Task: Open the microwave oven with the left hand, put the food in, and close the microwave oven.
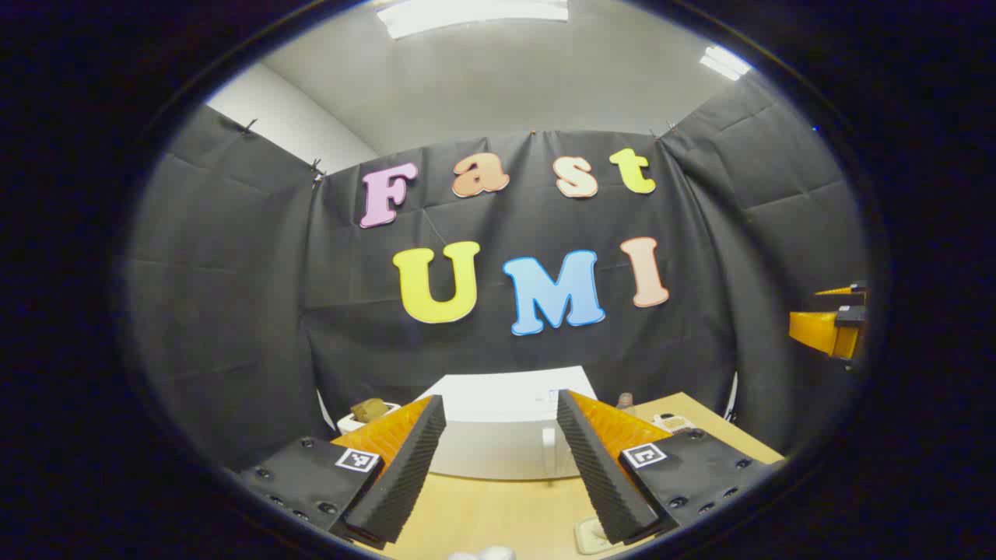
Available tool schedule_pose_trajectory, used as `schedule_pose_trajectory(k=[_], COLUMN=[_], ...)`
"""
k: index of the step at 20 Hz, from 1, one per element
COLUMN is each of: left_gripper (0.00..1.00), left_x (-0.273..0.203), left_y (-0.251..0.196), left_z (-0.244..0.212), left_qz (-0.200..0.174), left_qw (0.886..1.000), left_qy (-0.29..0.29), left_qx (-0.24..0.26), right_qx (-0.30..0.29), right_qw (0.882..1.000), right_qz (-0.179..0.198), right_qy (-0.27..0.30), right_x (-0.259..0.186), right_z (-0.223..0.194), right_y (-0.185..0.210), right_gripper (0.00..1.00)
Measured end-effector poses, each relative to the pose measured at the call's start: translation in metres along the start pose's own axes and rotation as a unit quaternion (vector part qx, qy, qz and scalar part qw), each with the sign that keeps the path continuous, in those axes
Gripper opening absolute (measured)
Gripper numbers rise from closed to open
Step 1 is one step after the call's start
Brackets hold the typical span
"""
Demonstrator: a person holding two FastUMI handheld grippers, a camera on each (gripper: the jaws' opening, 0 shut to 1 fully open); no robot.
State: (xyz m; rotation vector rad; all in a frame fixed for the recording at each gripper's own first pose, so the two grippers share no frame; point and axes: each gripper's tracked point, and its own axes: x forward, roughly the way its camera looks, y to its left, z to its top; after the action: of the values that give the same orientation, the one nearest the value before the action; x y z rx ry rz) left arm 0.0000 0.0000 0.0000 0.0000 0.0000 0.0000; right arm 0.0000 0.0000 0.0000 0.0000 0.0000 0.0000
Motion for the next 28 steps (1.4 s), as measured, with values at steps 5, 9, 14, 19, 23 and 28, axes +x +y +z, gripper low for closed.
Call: schedule_pose_trajectory(k=[5, 9, 14, 19, 23, 28], left_gripper=[0.97, 1.0, 0.97, 0.99, 0.99, 0.99], left_x=[0.011, 0.004, -0.006, -0.004, 0.007, 0.03], left_y=[0.063, 0.092, 0.109, 0.118, 0.116, 0.091], left_z=[0.008, 0.016, 0.015, 0.004, -0.009, -0.05], left_qz=[-0.025, -0.031, -0.03, -0.027, -0.028, -0.027], left_qw=[0.999, 0.999, 0.998, 0.998, 0.998, 0.999], left_qy=[-0.009, -0.02, -0.016, -0.009, 0.0, 0.013], left_qx=[-0.018, -0.033, -0.056, -0.049, -0.047, -0.023], right_qx=[0.01, 0.006, 0.011, 0.015, 0.013, 0.024], right_qw=[1.0, 1.0, 1.0, 1.0, 1.0, 1.0], right_qz=[0.007, 0.007, 0.0, -0.007, -0.007, -0.008], right_qy=[-0.02, -0.027, -0.013, -0.009, -0.011, -0.012], right_x=[-0.001, -0.008, -0.012, -0.015, -0.015, -0.013], right_z=[0.028, 0.034, 0.024, 0.022, 0.021, 0.03], right_y=[0.087, 0.115, 0.121, 0.125, 0.126, 0.115], right_gripper=[0.95, 0.95, 0.95, 0.95, 0.95, 0.95])
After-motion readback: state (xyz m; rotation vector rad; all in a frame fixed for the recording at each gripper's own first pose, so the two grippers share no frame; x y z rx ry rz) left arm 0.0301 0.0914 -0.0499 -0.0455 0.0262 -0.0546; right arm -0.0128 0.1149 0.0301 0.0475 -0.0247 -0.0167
